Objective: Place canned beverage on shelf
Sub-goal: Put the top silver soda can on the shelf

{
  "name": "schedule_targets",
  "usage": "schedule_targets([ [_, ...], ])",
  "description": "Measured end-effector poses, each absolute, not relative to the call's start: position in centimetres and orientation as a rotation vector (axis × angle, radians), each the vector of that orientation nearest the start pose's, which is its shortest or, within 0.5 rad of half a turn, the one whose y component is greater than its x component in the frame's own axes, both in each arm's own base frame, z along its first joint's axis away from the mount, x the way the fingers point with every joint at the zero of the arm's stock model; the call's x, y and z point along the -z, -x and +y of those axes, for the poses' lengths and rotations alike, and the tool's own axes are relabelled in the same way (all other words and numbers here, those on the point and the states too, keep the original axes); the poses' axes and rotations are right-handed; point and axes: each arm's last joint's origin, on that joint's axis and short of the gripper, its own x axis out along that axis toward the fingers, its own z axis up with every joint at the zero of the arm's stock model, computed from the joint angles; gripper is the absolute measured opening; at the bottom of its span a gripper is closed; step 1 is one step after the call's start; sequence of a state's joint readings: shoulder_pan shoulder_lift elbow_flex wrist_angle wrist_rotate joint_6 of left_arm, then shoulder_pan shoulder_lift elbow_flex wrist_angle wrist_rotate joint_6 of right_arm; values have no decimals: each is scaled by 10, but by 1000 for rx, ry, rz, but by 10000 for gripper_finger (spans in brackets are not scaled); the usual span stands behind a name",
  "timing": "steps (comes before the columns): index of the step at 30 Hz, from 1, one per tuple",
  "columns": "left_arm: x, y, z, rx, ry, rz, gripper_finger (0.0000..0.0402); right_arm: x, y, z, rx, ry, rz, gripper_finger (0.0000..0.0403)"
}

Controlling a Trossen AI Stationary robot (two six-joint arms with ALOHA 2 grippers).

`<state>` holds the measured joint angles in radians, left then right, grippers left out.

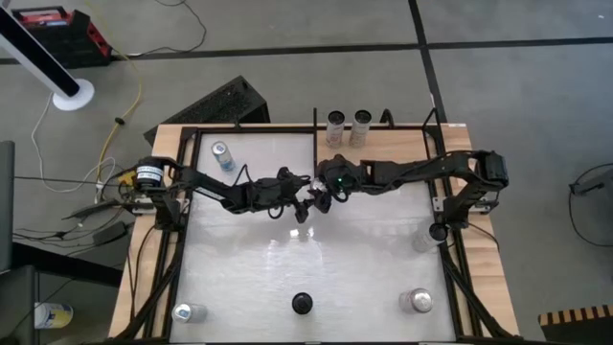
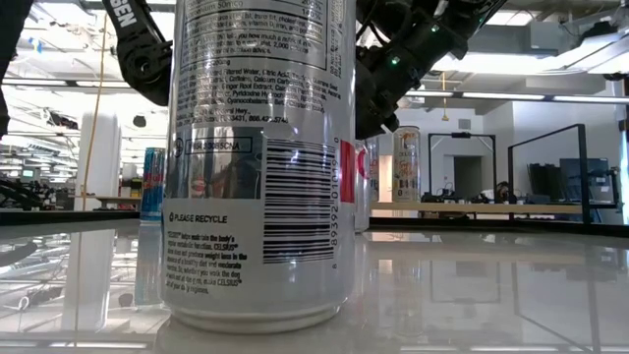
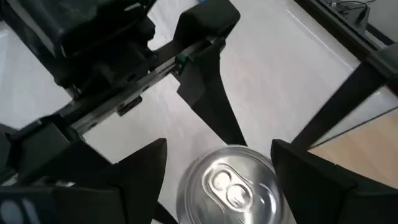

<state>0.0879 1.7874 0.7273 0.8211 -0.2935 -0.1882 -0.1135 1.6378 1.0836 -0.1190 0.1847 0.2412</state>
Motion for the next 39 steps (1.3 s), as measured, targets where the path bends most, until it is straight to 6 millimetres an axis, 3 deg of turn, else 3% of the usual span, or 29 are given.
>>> schedule_targets([
  [7, -152, -339, 38, -399, 122, 237, 298, -251, -335, -43, 328, -102, 639, 310],
  [11, -149, -338, 38, -384, 89, 277, 298, -258, -319, -41, 301, -19, 725, 310],
  [18, -148, -338, 36, -310, 17, 304, 298, -241, -306, -45, 356, -10, 846, 293],
  [23, -146, -338, 38, -312, 17, 326, 298, -220, -297, -48, 497, 21, 872, 224],
  [27, -145, -337, 40, -319, 17, 341, 298, -211, -296, -52, 505, -9, 806, 124],
  [31, -144, -336, 42, -320, 20, 347, 290, -200, -296, -55, 402, -49, 717, 23],
  [39, -142, -336, 42, -316, 23, 373, 214, -190, -292, -58, 366, -80, 702, 26],
])
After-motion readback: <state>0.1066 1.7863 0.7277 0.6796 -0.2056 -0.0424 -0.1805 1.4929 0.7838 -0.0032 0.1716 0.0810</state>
